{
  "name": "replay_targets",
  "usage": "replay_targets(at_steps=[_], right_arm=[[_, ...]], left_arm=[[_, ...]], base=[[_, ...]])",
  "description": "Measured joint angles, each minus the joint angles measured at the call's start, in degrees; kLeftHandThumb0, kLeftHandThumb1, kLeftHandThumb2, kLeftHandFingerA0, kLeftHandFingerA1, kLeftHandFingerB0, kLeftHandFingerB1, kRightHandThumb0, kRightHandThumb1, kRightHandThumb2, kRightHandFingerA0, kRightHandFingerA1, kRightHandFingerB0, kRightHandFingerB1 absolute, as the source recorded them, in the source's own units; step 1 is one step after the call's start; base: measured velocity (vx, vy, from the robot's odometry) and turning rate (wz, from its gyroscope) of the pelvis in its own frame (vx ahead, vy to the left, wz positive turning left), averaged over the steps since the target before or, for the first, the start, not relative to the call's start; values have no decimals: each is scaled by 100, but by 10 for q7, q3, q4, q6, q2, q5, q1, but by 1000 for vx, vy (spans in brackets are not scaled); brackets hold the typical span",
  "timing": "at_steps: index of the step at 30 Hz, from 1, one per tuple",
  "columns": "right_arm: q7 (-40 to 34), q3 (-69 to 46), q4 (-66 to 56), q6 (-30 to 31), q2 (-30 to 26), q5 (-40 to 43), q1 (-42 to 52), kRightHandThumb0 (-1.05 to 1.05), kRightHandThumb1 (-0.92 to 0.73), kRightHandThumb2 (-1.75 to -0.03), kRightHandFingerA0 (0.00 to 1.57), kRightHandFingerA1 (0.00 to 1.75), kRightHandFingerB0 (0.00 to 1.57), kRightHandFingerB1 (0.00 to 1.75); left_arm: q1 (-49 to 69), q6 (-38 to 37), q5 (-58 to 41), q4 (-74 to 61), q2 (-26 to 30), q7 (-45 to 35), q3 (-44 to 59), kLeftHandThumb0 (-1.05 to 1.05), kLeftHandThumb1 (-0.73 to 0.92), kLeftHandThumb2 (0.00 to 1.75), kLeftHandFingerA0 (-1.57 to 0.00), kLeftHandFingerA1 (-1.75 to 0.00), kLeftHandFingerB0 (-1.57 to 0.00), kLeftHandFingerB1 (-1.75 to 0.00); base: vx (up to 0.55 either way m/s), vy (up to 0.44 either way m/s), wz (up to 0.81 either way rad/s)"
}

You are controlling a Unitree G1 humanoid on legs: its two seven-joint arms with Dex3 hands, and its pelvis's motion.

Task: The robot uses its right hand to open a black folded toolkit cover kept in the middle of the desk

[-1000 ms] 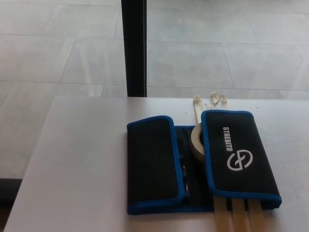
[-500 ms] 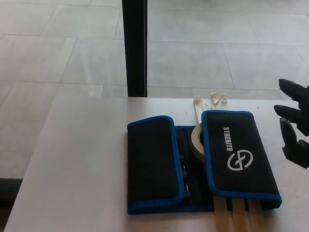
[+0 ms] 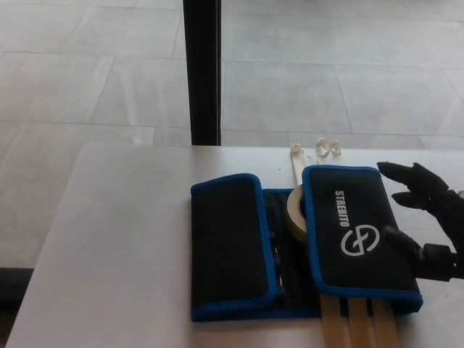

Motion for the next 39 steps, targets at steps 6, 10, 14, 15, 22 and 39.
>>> replay_targets(at_steps=[6, 10, 14, 15, 22, 39], right_arm=[[-4, 45, 23, -1, -35, -45, -3, -65, -75, -63, 27, 47, 37, 33], [-6, 74, 34, -1, -50, -74, -4, -62, -74, -62, 27, 46, 36, 34], [-10, 103, 44, -3, -62, -105, -7, -60, -70, -62, 29, 49, 37, 34], [-11, 109, 45, -3, -64, -112, -7, -60, -71, -62, 29, 49, 36, 34], [-22, 152, 51, -13, -75, -164, -21, -57, -73, -62, 28, 51, 36, 34], [-74, 236, 102, -26, -94, -296, -71, -60, -53, -89, 31, 57, 15, 44]], left_arm=[[-1, 0, 0, 0, 0, 0, 0, -105, 41, 138, -42, -118, -39, -116], [-1, 0, 0, 0, 0, 0, 0, -105, 42, 139, -42, -118, -39, -116], [-1, 0, 0, 1, 0, 1, 0, -105, 39, 130, -24, -148, -30, -148], [-2, 0, 0, 1, 0, 1, 0, -104, 40, 138, -33, -112, -27, -107], [-2, 0, 0, 2, 0, 1, 0, -105, 38, 132, -26, -151, -30, -149], [-7, 0, -1, 4, 0, 4, 0, -105, 37, 133, -27, -148, -30, -145]], base=[[0, 0, 0], [0, 0, 0], [0, 0, 0], [0, 0, 0], [0, 0, 0], [0, 0, 0]])
